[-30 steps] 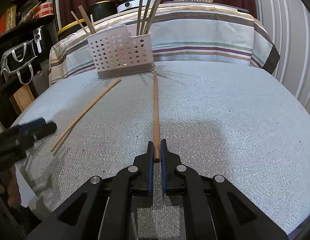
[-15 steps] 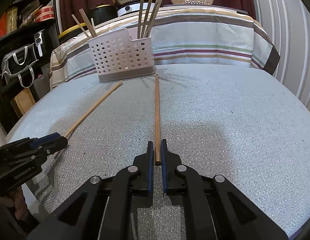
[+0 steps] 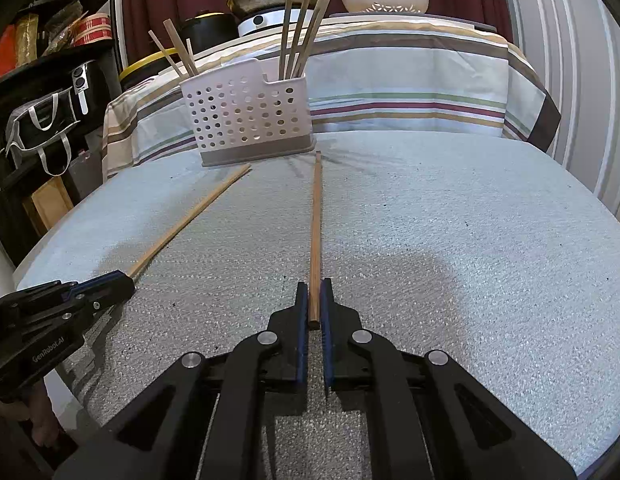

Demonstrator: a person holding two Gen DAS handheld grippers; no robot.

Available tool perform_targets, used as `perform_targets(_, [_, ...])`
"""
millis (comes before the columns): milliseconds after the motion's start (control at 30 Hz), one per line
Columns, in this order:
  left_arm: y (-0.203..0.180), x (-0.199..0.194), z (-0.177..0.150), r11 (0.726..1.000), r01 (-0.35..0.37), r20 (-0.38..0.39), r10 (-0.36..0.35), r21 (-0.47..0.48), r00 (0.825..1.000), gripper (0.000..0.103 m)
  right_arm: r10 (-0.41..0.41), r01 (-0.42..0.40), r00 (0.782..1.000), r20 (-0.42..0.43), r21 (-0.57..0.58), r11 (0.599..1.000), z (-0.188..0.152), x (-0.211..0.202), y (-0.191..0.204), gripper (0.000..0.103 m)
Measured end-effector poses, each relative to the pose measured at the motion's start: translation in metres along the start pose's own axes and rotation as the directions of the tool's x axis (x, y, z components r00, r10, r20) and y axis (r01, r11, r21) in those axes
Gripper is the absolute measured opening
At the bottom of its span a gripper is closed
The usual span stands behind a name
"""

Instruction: Organize utensils

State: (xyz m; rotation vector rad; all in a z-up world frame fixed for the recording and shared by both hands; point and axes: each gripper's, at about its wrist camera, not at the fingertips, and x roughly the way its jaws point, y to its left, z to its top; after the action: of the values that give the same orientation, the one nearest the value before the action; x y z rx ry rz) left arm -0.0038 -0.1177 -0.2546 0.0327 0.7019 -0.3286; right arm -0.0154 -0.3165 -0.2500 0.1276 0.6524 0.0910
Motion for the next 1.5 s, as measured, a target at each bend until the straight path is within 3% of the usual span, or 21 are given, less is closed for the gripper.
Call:
perform_targets(267, [0.001,-0.003,0.000,1.000,0.005,0.010,-0.005,-0.009,1.000,0.006,-0.004,0.004,1.000,0.018,-0.008,1.000,0.001,-0.006,0.004,0.007])
perform_targets(567, [0.003,-0.020,0.008,1.000,-0.009,0.085,0.009,-0.002,0.996,0.006,-0.011,0.012,0.997,0.072,-0.024,1.000,0.009,-0.025,0.009,0.007])
perform_targets(967, [0.009,-0.065,0.037,0.995,-0.090,0.258,0.079,0.032,0.963,0.006,-0.014,0.022,0.986,0.168,-0.046,0.999,0.035,-0.059,0.017,0.007])
perform_targets(1267, [0.023,-0.085,0.062,0.996,-0.087,0.300,0.084,-0.003,0.950,0.006,0.007,0.002,0.976,0.218,-0.039,0.999,0.056,-0.075,0.018,0.007])
perform_targets(1500, [0.037,-0.085,0.085,0.998,-0.066,0.297,0.069,-0.020,0.952,0.006,0.019,-0.009,0.967,0.256,-0.040,0.999,0.079,-0.076,0.018,0.007])
